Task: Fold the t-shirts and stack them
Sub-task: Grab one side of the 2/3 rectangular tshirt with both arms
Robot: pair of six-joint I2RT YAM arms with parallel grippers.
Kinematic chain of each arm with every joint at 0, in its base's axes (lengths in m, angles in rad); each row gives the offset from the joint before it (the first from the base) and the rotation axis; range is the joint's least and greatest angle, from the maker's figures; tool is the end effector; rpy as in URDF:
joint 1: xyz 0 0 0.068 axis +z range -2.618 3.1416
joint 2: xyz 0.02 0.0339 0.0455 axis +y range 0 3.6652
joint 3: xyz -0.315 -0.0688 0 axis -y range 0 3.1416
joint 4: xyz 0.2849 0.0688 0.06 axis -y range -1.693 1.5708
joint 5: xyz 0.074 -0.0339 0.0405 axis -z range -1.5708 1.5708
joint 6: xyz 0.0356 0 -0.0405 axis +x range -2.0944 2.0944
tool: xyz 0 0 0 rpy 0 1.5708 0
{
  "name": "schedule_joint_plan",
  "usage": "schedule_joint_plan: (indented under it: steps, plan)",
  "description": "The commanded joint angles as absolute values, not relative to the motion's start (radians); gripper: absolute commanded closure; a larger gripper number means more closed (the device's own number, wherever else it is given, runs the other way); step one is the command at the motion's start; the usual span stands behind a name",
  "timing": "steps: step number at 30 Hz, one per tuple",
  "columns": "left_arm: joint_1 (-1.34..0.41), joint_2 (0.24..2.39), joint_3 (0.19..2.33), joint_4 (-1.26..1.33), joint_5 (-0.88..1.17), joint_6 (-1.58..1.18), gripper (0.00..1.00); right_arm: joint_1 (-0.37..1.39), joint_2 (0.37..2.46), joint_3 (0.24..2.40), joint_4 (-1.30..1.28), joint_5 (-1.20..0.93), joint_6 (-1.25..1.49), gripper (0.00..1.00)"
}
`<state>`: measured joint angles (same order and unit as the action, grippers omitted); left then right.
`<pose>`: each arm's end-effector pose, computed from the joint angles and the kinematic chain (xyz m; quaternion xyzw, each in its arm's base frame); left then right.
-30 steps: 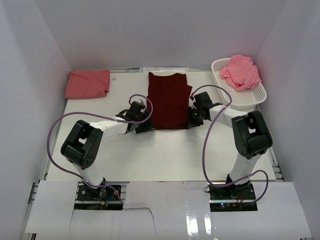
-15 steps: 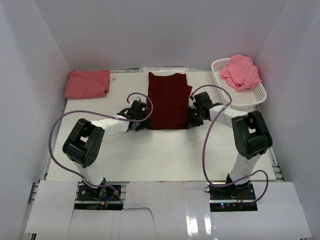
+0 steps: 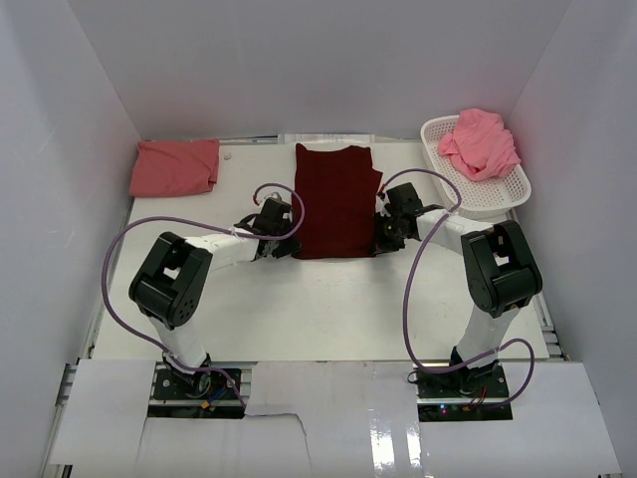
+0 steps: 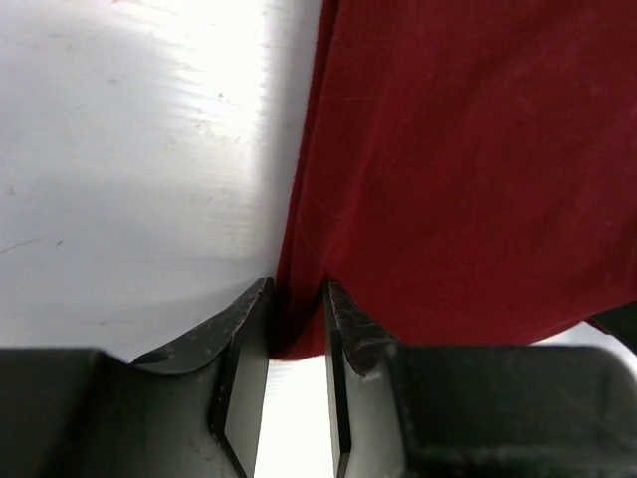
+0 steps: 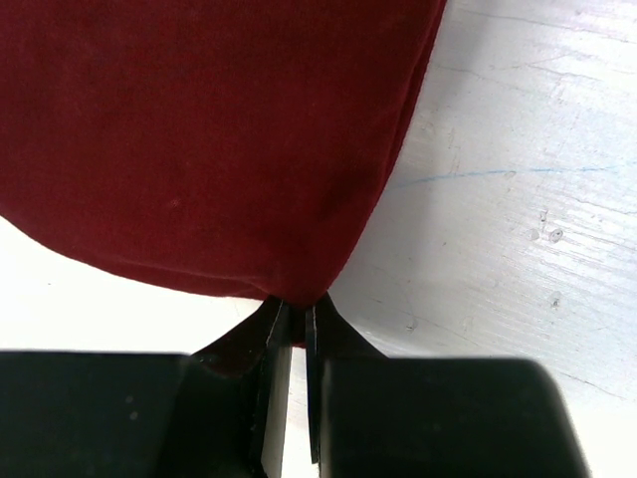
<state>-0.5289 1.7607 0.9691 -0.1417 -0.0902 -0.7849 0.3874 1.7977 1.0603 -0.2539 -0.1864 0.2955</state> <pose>0.3362 -0.1928 0.1743 -0.1351 0.9391 -0.1573 0.2741 0.3695 0.1579 0.1821 -0.0704 0.9519 0.1793 0.2382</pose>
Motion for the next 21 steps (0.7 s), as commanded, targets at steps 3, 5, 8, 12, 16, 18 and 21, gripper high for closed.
schedule_joint_plan:
  steps: [3, 5, 8, 12, 16, 18, 21]
  plan:
    - [-0.529, 1.795, 0.962, -0.112, -0.002, -0.795, 0.64, 0.388, 1.779, 1.069, -0.281, -0.167, 0.272, 0.92]
    - [-0.529, 1.805, 0.960, -0.113, -0.002, -0.795, 0.70, 0.388, 1.784, 1.072, -0.281, -0.172, 0.273, 0.92]
    - [-0.525, 1.851, 1.006, -0.181, -0.021, -0.792, 1.00, 0.388, 1.776, 1.075, -0.284, -0.176, 0.273, 0.92]
    - [-0.491, 1.894, 1.051, -0.236, -0.002, -0.778, 1.00, 0.393, 1.746, 1.069, -0.311, -0.166, 0.262, 0.92]
    - [-0.491, 1.800, 1.014, -0.322, 0.031, -0.759, 1.00, 0.417, 1.665, 0.971, -0.344, -0.149, 0.291, 0.92]
    - [-0.492, 1.741, 0.930, -0.331, 0.050, -0.746, 1.00, 0.443, 1.608, 0.918, -0.363, -0.138, 0.308, 0.92]
    - [-0.517, 1.619, 0.795, -0.350, 0.086, -0.744, 1.00, 0.482, 1.528, 0.801, -0.391, -0.143, 0.348, 0.92]
